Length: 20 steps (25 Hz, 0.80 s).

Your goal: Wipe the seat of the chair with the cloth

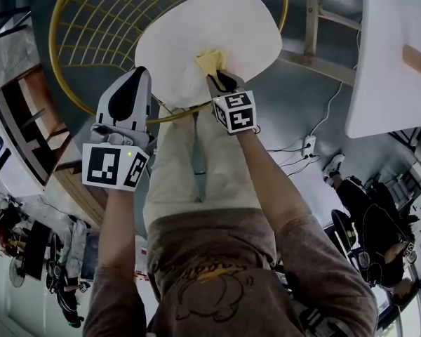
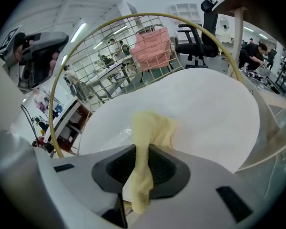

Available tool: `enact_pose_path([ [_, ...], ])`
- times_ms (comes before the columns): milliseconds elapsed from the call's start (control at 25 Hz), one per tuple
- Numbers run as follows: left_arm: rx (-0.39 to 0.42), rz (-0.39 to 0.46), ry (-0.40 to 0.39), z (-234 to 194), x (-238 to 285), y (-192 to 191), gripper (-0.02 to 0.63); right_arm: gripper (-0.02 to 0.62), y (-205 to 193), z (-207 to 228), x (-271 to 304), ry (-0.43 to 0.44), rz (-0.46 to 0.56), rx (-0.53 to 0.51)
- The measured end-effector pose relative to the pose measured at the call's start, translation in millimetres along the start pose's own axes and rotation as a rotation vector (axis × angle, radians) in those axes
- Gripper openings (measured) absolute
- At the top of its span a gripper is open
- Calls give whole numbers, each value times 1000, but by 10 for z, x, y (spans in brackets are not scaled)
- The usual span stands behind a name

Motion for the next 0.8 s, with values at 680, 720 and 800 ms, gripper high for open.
enact_pose_path([
  [680, -16, 10, 15, -37, -54, 1, 8, 95, -125, -793, 332, 250, -59, -92],
  [720, -17, 9, 15, -31, -58, -5, 8, 95, -134, -824, 345, 258, -64, -96],
  [800, -19, 10, 15, -9, -57, -26, 8, 95, -158, -835, 351, 258, -67, -96],
])
Point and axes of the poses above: the fingertips, and each gripper's own axes: x forward along the fingers, z to its right, y out of its top, the point moved 7 cm from there along -x, backward along the fingers, and after that the axes turned 13 degrees about y, right-handed, at the moved point
